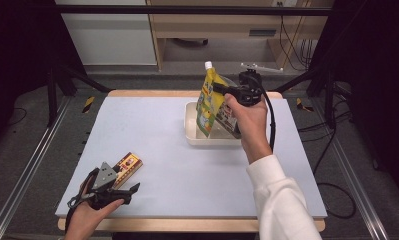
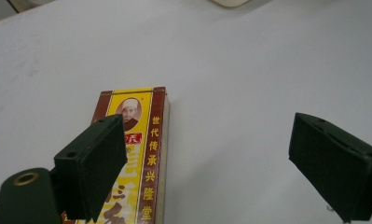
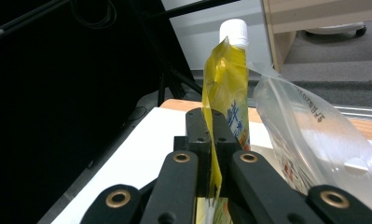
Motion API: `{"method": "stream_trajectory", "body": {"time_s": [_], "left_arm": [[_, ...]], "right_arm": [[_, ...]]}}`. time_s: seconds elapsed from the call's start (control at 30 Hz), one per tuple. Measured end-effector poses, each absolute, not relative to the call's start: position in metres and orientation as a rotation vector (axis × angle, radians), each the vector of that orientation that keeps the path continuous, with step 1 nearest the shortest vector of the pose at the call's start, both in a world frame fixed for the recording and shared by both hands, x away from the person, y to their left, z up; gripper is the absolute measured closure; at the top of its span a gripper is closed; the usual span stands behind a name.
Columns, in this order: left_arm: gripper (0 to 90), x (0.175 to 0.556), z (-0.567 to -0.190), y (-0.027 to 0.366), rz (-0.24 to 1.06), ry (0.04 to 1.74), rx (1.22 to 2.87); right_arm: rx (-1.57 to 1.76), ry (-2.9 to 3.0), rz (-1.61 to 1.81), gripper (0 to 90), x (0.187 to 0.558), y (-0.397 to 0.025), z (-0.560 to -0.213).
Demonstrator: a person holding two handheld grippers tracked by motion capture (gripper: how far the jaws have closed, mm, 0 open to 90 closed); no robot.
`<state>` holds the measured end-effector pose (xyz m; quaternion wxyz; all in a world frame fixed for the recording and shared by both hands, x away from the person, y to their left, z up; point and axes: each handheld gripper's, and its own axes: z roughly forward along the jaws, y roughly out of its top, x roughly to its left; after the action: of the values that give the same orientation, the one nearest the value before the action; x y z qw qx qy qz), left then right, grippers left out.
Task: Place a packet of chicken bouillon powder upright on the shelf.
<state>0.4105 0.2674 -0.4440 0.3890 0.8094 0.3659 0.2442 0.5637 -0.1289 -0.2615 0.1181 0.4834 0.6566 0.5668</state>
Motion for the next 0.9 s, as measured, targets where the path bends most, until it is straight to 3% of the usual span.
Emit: {"method": "stream_trajectory", "body": {"time_s": [0.9], "left_arm": [[11.2, 0.411, -0.443, 0.268, 0.62, 0.924, 2.059]], "right_arm": [[1.464, 1.85, 1.528, 90.0, 0.597, -0.111, -0.281]]}}
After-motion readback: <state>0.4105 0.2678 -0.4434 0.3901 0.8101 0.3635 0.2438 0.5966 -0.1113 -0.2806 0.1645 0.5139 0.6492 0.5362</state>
